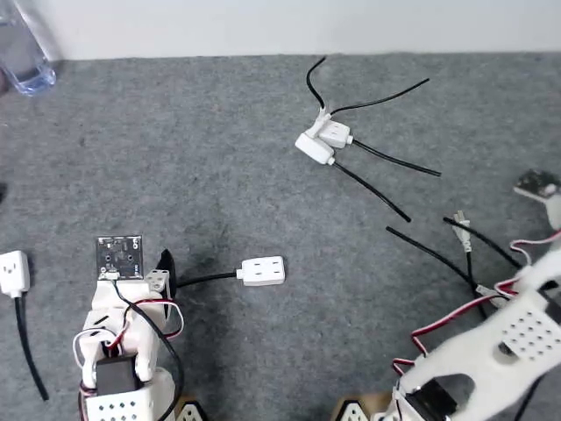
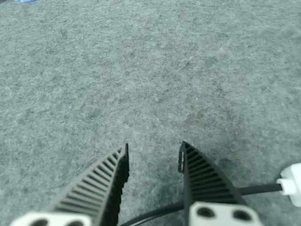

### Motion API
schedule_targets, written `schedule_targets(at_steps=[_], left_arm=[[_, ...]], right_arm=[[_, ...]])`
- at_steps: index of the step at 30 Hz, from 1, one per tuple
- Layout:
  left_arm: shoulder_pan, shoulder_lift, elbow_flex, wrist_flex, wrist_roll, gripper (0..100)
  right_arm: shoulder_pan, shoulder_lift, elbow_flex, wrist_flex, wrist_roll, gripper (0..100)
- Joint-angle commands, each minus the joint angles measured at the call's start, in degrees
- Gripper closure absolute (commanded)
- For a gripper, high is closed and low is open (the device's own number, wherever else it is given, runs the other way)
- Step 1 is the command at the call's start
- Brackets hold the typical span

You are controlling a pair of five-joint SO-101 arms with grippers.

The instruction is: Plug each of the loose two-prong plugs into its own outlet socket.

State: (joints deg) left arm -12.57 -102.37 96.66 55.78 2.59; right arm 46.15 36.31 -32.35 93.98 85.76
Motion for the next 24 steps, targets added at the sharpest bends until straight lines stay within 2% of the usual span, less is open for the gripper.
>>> schedule_targets(at_steps=[1, 8, 12, 19, 24], left_arm=[[0.35, -0.09, -0.13, 0.35, -0.62, 83], [0.35, -0.09, -0.13, 0.35, -0.62, 83], [0.35, -0.09, -0.13, 0.35, -0.62, 83], [0.35, -0.09, -0.13, 0.35, -0.62, 83], [0.35, -0.09, -0.13, 0.35, -0.62, 83]], right_arm=[[-3.38, -6.90, -2.81, 1.19, -4.92, 98.8], [-8.66, -13.76, -2.81, 1.54, -16.62, 98.9], [-13.32, -16.66, -2.81, 5.49, -22.77, 98.9], [-21.05, -19.30, -2.55, 6.55, -45.54, 98.9], [-23.96, -24.84, -2.90, 6.55, -48.88, 99.0]])
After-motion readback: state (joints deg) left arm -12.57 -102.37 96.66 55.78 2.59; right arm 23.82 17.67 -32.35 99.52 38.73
